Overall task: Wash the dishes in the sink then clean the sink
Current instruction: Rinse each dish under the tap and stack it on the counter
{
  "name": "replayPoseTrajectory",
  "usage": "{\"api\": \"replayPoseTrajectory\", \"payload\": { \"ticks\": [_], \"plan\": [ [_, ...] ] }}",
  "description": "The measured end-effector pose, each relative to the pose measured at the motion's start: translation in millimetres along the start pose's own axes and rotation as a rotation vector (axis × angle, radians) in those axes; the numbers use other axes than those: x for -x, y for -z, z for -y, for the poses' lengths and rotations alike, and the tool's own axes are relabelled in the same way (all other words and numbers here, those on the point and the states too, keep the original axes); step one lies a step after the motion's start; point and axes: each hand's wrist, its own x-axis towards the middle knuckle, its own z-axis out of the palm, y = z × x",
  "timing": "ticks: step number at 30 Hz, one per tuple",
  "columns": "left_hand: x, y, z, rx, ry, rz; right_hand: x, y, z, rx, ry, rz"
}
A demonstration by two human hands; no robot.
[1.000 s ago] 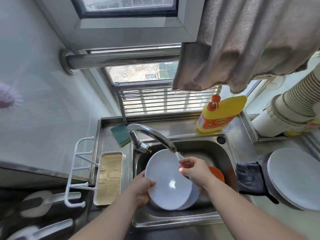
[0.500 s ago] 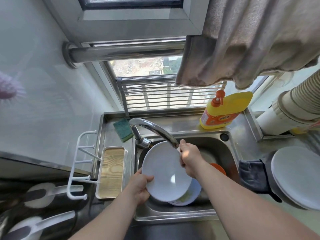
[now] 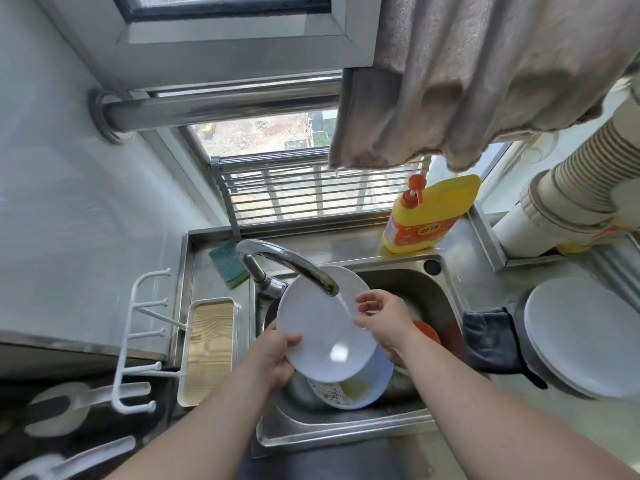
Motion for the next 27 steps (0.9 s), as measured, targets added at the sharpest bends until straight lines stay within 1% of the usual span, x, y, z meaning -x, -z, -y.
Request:
{"api": "replayPoseTrajectory", "payload": {
  "ticks": [2,5,8,10,13,18,19,23,24,25,26,27],
  "plan": [
    [1.0,-1.1,1.3,0.009,0.009,0.001,0.5,-12.7,2.0,-0.106,0.014,-0.015],
    [2.5,-1.1,2.2,0.027,0.018,0.004,-3.0,-34.1,9.6,-0.195,0.019,-0.043],
    [0.5,2.0,2.5,0.028,0.027,0.013,-7.4,-48.3,16.8,-0.285,0.012,-0.033],
    [0.1,4.5,2.3,0.025,0.030,0.018,-9.2,-51.3,18.0,-0.269,0.026,-0.020],
    [0.9,7.0,1.6,0.027,0.036,0.023,-12.0,-47.6,15.4,-0.164,0.057,-0.038],
    [0.3,7.9,1.9,0.036,0.045,0.026,-7.7,-27.2,16.4,-0.210,0.049,-0.063],
    [0.1,8.2,2.2,0.039,0.043,0.024,-6.6,-19.0,14.8,-0.172,0.047,-0.102],
    [-5.0,5.3,8.6,0.075,0.032,-0.030,-5.5,20.8,-3.1,0.191,0.109,-0.313],
    [-5.7,3.5,11.6,0.081,0.028,-0.049,-4.1,29.1,-9.9,0.261,0.090,-0.316],
    [-5.7,1.1,14.5,0.082,0.025,-0.057,-2.2,35.9,-17.8,0.318,0.041,-0.278],
    [-4.7,-1.9,17.1,0.076,0.028,-0.062,-1.3,41.6,-28.6,0.333,-0.010,-0.218],
    [-3.5,-4.8,20.2,0.073,0.034,-0.056,0.6,45.4,-38.1,0.295,-0.052,-0.160]
  ]
}}
